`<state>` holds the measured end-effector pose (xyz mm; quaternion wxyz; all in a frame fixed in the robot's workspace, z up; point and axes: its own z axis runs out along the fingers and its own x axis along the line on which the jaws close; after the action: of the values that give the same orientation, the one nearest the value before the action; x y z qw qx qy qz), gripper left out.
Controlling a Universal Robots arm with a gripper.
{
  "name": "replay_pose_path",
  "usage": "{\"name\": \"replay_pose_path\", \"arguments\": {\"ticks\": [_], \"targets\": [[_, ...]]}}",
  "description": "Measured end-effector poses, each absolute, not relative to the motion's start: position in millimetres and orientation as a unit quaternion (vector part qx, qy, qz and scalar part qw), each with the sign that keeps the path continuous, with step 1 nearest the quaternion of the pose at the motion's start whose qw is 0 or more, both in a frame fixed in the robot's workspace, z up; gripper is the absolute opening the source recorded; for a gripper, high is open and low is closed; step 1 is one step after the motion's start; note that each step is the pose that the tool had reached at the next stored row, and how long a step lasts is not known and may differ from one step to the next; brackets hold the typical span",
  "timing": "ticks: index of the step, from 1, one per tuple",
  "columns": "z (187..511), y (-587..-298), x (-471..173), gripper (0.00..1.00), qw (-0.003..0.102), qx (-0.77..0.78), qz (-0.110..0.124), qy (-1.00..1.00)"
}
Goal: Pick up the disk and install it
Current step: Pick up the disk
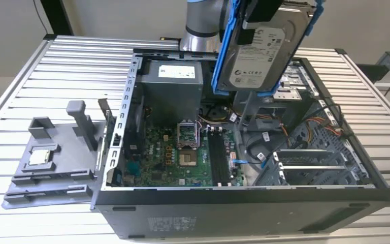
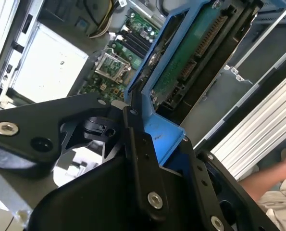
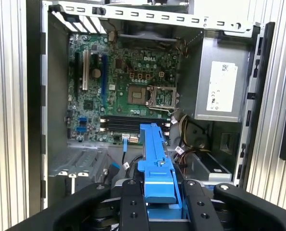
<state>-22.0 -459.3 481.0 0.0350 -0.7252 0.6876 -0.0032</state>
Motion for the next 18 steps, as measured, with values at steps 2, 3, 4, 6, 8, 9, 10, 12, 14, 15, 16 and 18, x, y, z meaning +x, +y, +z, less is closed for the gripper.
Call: {"name": "replay_pose_path", "arguments": {"ticks": [2,3,4,6,8,9,10,12,14,15,16,18], "targets": [[481,-462,-19,0.0,0.035,-0.725,-0.003,0.688],[481,-464,-18,0.0,0.035,-0.725,-0.003,0.688],[481,-465,-17,0.0,0.035,-0.725,-0.003,0.688],[481,-469,-15,0.0,0.035,-0.725,-0.003,0.688],[481,-472,-13,0.0,0.035,-0.725,-0.003,0.688],[481,-473,-13,0.0,0.035,-0.725,-0.003,0.688],[481,-473,-13,0.0,0.035,-0.725,-0.003,0.688],[481,-474,-13,0.0,0.035,-0.725,-0.003,0.688],[481,-475,-13,0.0,0.035,-0.725,-0.003,0.688],[481,-475,-13,0.0,0.035,-0.725,-0.003,0.688],[481,-476,-13,0.0,0.035,-0.725,-0.003,0.688],[481,-476,-13,0.0,0.035,-0.725,-0.003,0.688]]}}
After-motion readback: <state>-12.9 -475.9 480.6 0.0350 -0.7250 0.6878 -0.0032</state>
